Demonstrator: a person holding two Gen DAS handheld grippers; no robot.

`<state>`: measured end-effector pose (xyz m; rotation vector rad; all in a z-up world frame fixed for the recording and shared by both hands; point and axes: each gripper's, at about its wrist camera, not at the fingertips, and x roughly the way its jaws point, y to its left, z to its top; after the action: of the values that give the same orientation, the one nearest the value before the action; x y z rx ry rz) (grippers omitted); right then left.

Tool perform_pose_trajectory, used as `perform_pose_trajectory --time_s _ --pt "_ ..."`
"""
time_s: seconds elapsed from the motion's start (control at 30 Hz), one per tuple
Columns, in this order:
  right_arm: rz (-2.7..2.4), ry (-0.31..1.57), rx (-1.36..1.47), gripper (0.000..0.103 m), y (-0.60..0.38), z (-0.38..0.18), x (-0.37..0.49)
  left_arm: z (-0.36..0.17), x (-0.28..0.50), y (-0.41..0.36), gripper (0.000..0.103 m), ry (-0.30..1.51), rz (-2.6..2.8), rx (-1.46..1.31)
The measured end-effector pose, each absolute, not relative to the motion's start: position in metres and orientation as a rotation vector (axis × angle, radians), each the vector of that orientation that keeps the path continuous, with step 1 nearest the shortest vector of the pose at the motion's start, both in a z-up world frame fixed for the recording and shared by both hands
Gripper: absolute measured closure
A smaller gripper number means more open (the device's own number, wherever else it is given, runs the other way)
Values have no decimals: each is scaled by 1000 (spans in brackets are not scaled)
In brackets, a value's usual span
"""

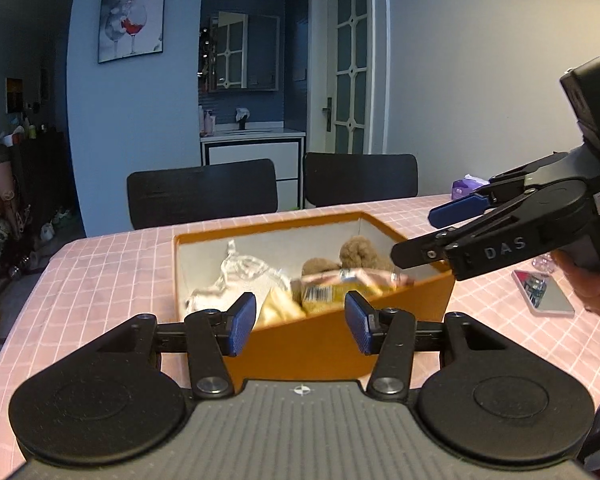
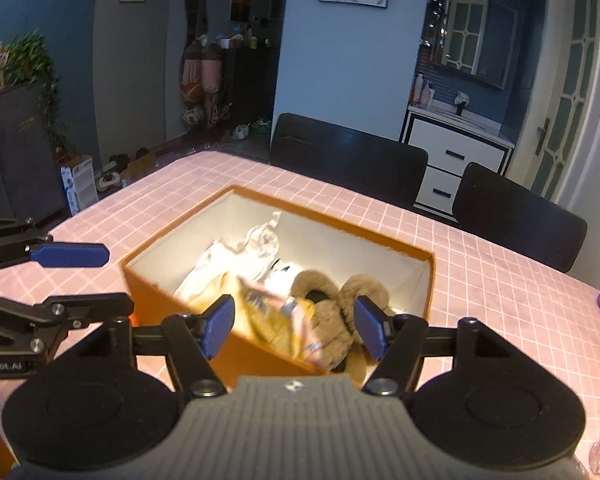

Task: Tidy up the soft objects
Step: 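Withdraw both tools from the box toward the crochet items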

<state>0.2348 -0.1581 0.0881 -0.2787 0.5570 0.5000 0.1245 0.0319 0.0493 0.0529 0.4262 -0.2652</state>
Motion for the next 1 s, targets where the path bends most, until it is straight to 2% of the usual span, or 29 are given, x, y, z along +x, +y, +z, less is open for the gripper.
perform_pose_trajectory --time_s 0.17,0.23,0.6,1.0 --pt "497 553 -304 36 -153 75 206 30 108 47 44 458 -239 18" --pt "498 545 -308 24 -151 67 193 21 104 53 44 480 -224 -3" --pt "499 539 -310 20 -131 10 152 -20 86 72 44 583 -183 -38" --pt "576 662 -196 3 -106 -49 135 -40 67 95 44 606 -56 -68"
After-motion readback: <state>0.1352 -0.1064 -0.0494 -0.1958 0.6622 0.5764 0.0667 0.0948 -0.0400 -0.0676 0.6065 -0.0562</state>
